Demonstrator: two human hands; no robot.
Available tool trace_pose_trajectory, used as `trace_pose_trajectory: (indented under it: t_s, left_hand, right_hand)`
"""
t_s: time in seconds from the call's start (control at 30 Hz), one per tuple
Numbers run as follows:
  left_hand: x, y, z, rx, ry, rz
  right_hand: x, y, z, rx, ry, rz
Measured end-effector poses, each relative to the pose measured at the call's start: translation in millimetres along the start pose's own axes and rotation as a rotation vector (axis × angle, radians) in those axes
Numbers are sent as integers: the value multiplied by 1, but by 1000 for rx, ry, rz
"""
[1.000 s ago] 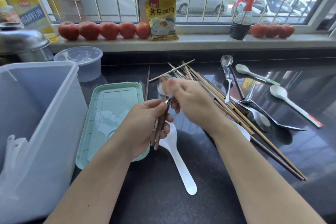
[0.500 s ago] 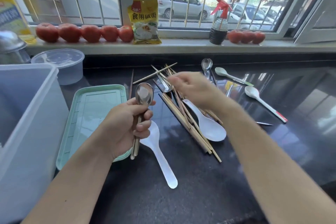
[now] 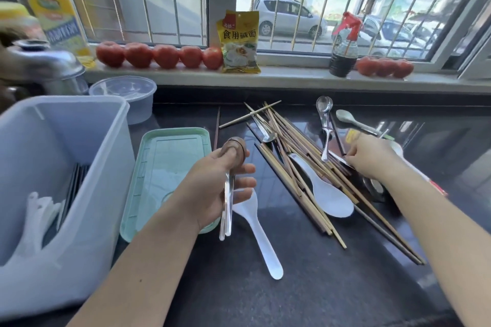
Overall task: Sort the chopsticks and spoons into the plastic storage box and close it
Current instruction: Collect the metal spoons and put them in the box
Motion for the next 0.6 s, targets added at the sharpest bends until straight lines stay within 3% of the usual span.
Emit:
trace_pose_trajectory:
  t_s: [0.13, 0.27, 0.4, 0.5, 0.6]
  left_hand:
    - [1, 0, 0, -5, 45, -2]
    - [1, -1, -2, -7, 59, 5]
    - [2, -1, -3, -7, 58, 24]
    - [4, 0, -4, 1, 67, 16]
    - [6, 2, -4, -9, 62, 63]
  right_hand:
    - [7, -6, 5, -134, -37, 99]
    - [7, -9, 6, -524, -113, 34]
    - [28, -45, 16, -833, -195, -192]
    - [60, -82, 37, -921, -313, -484]
    - [96, -104, 70, -855, -405, -668]
Point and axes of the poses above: each hand's wrist, its own z-axis away from the middle knuckle, its own y-axis out of the palm, x = y × z, the point moved 1 cm from there along -z, towards the middle knuckle, and after that the axes turned 11 degrees about -x, right-handed, at the moved point
